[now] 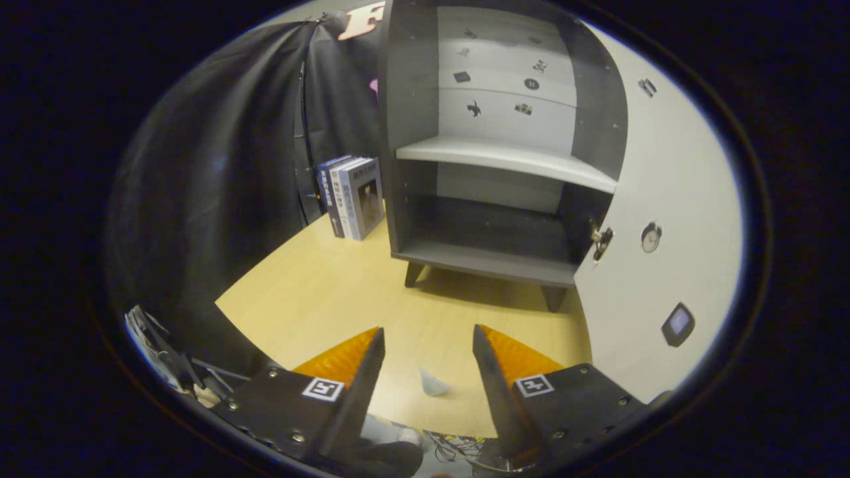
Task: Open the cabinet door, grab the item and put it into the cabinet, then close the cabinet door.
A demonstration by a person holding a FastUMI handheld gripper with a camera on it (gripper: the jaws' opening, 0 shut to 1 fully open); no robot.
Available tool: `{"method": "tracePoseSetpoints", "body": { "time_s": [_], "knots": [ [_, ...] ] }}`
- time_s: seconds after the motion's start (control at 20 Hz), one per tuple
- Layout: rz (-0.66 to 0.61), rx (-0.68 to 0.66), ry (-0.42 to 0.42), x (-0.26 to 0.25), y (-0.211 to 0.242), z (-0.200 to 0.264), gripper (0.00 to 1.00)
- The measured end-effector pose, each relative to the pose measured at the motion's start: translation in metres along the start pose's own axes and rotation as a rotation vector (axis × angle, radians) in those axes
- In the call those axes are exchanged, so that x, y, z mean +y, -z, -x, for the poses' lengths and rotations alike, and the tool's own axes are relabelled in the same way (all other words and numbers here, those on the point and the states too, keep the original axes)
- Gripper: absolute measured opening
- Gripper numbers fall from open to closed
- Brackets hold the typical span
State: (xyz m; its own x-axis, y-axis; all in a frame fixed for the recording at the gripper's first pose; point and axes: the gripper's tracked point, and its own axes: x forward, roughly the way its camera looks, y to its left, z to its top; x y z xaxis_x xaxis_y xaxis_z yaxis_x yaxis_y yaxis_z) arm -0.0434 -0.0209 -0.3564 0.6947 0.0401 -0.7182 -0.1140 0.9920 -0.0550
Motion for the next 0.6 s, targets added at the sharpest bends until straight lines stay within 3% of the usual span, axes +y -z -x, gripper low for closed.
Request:
{"method": "tracePoseSetpoints", "body": {
  "time_s": [0.1,0.6],
  "knots": [
    [-0.021,0.045,0.007,0.000,0.021,-0.016,0.89],
    [-0.069,0.212,0.056,-0.009,0.101,-0.078,0.91]
  ]
}}
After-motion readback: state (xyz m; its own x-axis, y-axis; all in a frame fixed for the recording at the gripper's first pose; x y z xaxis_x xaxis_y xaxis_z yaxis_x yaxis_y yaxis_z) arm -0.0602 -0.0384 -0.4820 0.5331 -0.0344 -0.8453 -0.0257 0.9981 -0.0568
